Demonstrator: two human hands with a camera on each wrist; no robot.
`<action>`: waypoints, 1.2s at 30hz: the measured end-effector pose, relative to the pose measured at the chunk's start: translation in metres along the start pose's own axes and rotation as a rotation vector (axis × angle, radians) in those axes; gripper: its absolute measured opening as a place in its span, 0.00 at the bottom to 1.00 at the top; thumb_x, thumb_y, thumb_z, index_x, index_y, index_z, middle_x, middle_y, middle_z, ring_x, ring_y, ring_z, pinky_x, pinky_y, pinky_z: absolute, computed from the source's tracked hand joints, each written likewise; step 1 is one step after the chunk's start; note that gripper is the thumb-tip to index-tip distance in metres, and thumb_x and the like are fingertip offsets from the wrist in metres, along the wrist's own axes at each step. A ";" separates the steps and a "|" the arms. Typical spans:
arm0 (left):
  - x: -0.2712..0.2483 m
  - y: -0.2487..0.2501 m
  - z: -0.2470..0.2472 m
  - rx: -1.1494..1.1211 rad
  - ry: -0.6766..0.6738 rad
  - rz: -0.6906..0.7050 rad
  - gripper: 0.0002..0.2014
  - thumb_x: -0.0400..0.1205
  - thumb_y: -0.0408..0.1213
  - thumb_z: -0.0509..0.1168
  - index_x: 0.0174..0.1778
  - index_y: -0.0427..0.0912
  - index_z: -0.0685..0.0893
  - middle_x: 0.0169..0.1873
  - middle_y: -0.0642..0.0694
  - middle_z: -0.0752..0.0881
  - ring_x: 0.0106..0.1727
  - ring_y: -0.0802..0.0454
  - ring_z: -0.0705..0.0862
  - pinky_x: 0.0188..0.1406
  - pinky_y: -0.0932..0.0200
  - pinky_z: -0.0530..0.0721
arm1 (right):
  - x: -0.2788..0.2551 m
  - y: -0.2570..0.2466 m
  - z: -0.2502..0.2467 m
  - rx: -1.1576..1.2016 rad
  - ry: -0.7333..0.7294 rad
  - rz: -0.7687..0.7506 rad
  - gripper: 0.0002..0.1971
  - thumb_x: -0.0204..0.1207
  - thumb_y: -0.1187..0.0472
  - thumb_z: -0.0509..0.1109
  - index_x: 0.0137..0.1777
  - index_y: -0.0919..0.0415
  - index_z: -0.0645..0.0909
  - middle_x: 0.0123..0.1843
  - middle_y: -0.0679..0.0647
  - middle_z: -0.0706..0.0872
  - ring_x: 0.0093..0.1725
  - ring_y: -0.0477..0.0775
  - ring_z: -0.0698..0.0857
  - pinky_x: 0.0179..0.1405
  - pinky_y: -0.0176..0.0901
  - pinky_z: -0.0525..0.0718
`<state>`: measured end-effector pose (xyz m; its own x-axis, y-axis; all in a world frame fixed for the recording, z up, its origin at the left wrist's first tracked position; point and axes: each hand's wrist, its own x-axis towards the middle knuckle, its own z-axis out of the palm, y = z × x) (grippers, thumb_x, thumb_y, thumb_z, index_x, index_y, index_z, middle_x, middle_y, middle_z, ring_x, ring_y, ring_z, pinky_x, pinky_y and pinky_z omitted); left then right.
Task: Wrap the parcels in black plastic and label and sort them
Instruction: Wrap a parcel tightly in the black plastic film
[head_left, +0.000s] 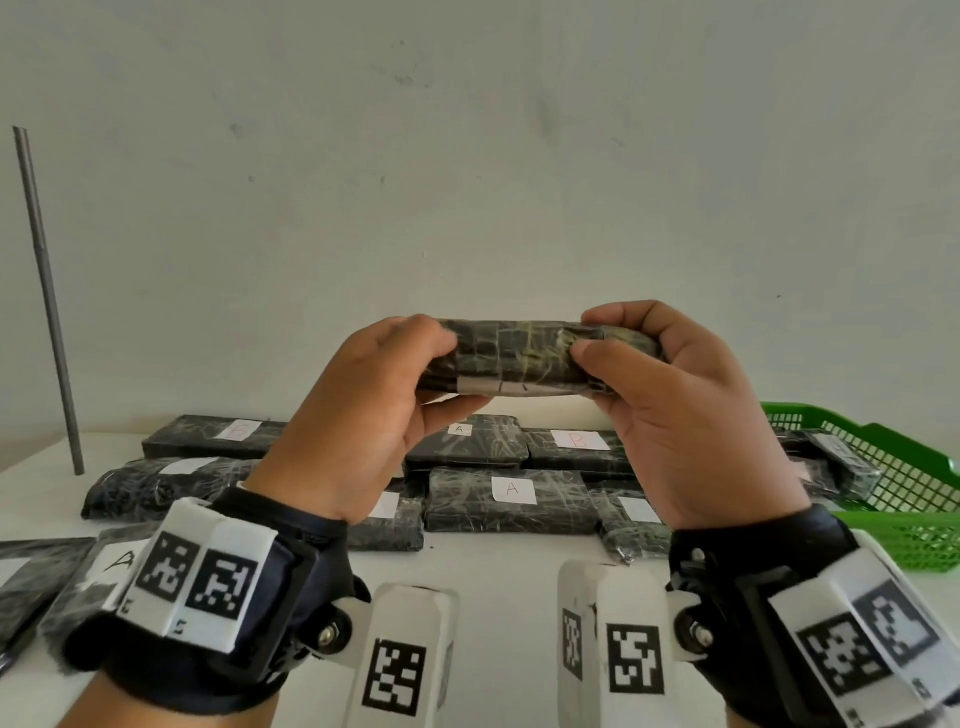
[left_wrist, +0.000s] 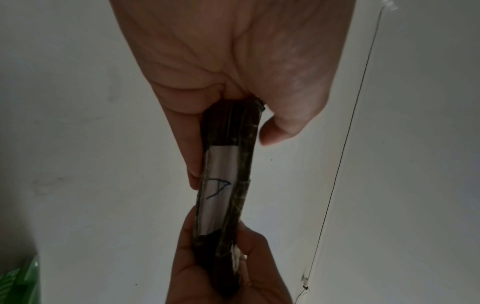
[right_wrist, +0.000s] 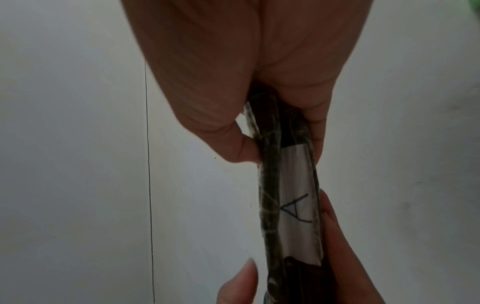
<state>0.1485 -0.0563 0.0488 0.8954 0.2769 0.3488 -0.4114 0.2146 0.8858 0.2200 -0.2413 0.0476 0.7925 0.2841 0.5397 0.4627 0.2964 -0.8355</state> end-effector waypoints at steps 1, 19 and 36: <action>-0.001 0.001 0.001 -0.033 -0.003 0.001 0.12 0.90 0.33 0.57 0.49 0.31 0.83 0.43 0.37 0.91 0.46 0.48 0.92 0.42 0.59 0.92 | 0.000 -0.001 0.000 0.023 -0.001 -0.006 0.07 0.70 0.61 0.76 0.47 0.51 0.89 0.42 0.53 0.91 0.49 0.57 0.90 0.62 0.60 0.88; 0.013 -0.017 -0.012 -0.055 0.211 -0.012 0.09 0.90 0.34 0.64 0.53 0.36 0.89 0.49 0.41 0.94 0.55 0.48 0.93 0.52 0.54 0.93 | -0.004 -0.008 -0.002 -0.151 -0.054 -0.124 0.10 0.82 0.69 0.76 0.58 0.56 0.90 0.52 0.56 0.96 0.55 0.57 0.96 0.58 0.52 0.94; 0.005 -0.019 -0.017 1.068 -0.112 0.321 0.13 0.84 0.52 0.71 0.62 0.63 0.80 0.53 0.63 0.88 0.56 0.70 0.83 0.53 0.78 0.76 | -0.014 -0.018 0.017 -0.289 -0.251 -0.201 0.12 0.82 0.61 0.76 0.64 0.51 0.91 0.55 0.46 0.96 0.61 0.50 0.94 0.69 0.57 0.88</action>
<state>0.1584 -0.0434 0.0286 0.8065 0.0777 0.5861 -0.3169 -0.7801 0.5395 0.1936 -0.2353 0.0570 0.5706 0.4706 0.6730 0.7182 0.1113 -0.6868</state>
